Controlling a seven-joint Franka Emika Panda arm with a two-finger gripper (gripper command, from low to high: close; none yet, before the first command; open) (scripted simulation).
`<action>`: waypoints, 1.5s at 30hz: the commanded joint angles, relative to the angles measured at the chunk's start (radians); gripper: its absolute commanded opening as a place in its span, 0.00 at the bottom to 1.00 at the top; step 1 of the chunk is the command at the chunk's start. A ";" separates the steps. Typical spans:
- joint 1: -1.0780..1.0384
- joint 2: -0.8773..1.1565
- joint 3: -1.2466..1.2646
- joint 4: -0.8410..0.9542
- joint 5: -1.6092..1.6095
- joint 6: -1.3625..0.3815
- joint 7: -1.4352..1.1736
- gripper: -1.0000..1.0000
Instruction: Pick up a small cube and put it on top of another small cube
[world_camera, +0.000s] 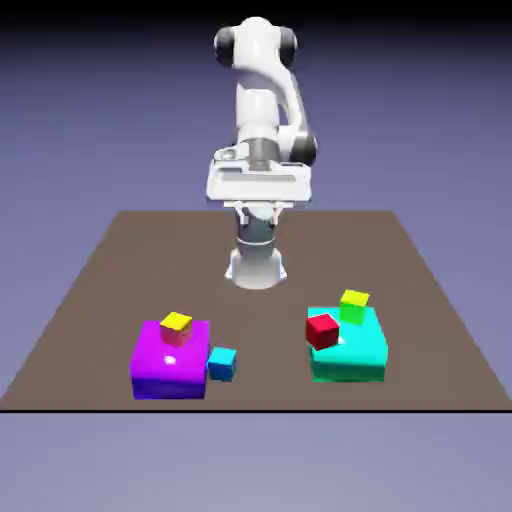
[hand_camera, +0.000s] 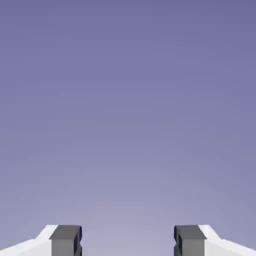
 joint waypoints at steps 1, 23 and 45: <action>0.021 0.036 -0.020 0.015 -0.027 -0.024 -0.029 0.50; 0.484 0.831 -0.464 0.339 -0.616 -0.549 -0.662 0.50; 0.682 0.645 -0.234 0.475 -0.829 -0.560 -0.951 0.00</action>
